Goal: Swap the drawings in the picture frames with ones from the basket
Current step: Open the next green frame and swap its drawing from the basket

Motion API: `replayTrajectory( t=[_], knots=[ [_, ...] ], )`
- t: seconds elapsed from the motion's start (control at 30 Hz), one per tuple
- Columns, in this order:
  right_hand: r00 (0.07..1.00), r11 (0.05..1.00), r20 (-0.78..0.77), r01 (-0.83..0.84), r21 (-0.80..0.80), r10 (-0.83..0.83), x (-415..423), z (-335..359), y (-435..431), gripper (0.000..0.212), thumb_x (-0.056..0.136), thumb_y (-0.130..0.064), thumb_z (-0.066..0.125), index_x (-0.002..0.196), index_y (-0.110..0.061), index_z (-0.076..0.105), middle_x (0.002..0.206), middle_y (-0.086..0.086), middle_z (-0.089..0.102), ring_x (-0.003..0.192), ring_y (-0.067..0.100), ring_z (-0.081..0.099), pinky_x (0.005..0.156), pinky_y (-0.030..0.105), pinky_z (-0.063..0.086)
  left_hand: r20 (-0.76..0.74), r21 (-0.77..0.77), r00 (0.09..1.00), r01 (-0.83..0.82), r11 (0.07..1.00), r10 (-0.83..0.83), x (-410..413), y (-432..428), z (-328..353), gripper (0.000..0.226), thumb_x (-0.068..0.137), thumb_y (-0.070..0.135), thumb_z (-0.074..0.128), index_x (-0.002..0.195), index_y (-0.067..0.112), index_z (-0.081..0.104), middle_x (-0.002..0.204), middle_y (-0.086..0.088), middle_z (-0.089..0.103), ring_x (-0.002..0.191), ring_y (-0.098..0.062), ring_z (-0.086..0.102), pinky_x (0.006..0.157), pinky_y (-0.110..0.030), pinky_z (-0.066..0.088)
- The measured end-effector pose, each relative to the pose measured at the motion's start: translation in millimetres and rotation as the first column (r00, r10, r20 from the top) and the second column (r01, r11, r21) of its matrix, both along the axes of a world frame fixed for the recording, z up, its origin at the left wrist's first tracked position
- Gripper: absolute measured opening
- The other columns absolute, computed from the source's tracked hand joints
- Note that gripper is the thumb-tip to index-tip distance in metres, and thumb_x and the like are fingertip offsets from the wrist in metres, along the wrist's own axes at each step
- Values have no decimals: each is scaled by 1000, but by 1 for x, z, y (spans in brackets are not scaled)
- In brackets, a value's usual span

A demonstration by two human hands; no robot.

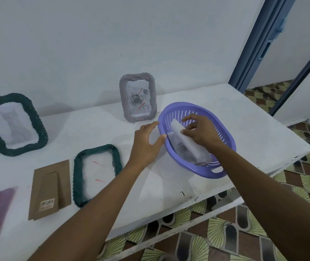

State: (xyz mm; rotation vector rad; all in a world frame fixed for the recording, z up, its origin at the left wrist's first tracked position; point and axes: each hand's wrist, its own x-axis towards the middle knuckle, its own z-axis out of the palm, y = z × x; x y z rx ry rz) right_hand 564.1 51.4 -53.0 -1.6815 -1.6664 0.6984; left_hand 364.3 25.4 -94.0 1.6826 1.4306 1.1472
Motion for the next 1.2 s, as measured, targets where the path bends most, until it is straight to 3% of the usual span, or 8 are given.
replayTrajectory(
  t=[0.17, 0.37, 0.53, 0.7, 0.77, 0.9, 1.03, 1.2],
  knots=[
    [944, 984, -298, -95, 153, 138, -49, 41, -13, 32, 81, -15, 74, 105, -33, 63, 92, -2, 68, 83, 10, 64, 66, 29, 54, 297, -166, 953, -6, 986, 56, -24, -1, 22, 55, 92, 38, 62, 142, 41, 38, 129, 5, 56, 115, -13, 57, 92, -30, 49],
    [830, 981, -522, -156, 118, 195, -111, 33, -15, 22, 81, -4, 71, 94, -21, 69, 87, -2, 65, 81, 16, 65, 64, 33, 54, 526, -116, 837, -107, 988, 152, -83, -24, 32, 34, 93, 10, 61, 119, 31, 59, 80, -1, 66, 78, -14, 62, 79, -32, 54],
    [827, 967, -527, -252, -38, 195, -154, 0, -23, 17, 82, -3, 70, 94, -15, 69, 98, 8, 63, 77, 19, 64, 66, 41, 56, 196, -76, 954, -216, 973, 227, -145, -47, 14, 25, 89, 9, 67, 104, 28, 68, 80, 4, 58, 73, -7, 56, 76, -26, 50],
    [926, 946, -219, -321, -32, 307, -184, -34, -30, 21, 79, -11, 76, 98, -17, 72, 80, -4, 61, 59, 3, 55, 60, 12, 47, -119, -122, 961, -263, 957, 249, -176, -78, -1, 24, 89, 20, 69, 111, 28, 65, 97, 9, 63, 87, -6, 57, 79, -7, 45],
    [931, 933, -78, -359, -17, 357, -191, -47, -32, 21, 79, -17, 76, 99, -20, 72, 75, -8, 60, 58, 0, 52, 62, 6, 40, -267, -96, 938, -256, 962, 222, -185, -85, -6, 28, 90, 24, 67, 117, 28, 62, 106, 8, 61, 89, -3, 53, 77, -3, 38],
    [865, 894, 251, -447, -2, 433, -198, -70, -39, 25, 83, -32, 71, 107, -25, 69, 87, -7, 62, 91, 12, 52, 78, 22, 41, -655, 52, 730, -214, 975, 195, -199, -89, -19, 34, 89, 39, 64, 121, 29, 63, 108, 13, 59, 101, -13, 52, 79, -22, 37],
    [839, 894, 396, -440, 91, 373, -198, -80, -43, 30, 85, -42, 66, 110, -26, 68, 113, -4, 53, 107, 17, 42, 90, 32, 42, -696, 76, 693, -191, 979, 189, -206, -88, -33, 39, 87, 47, 61, 122, 29, 63, 117, 11, 53, 111, -13, 43, 83, -28, 39],
    [856, 868, 325, -469, 162, 402, -192, -87, -43, 29, 87, -37, 64, 112, -24, 68, 119, -6, 55, 108, 16, 43, 90, 37, 42, -698, 14, 703, -179, 984, 138, -216, -90, -40, 57, 83, 61, 44, 131, 33, 57, 139, 14, 43, 131, -12, 32, 107, -38, 34]
  ],
)
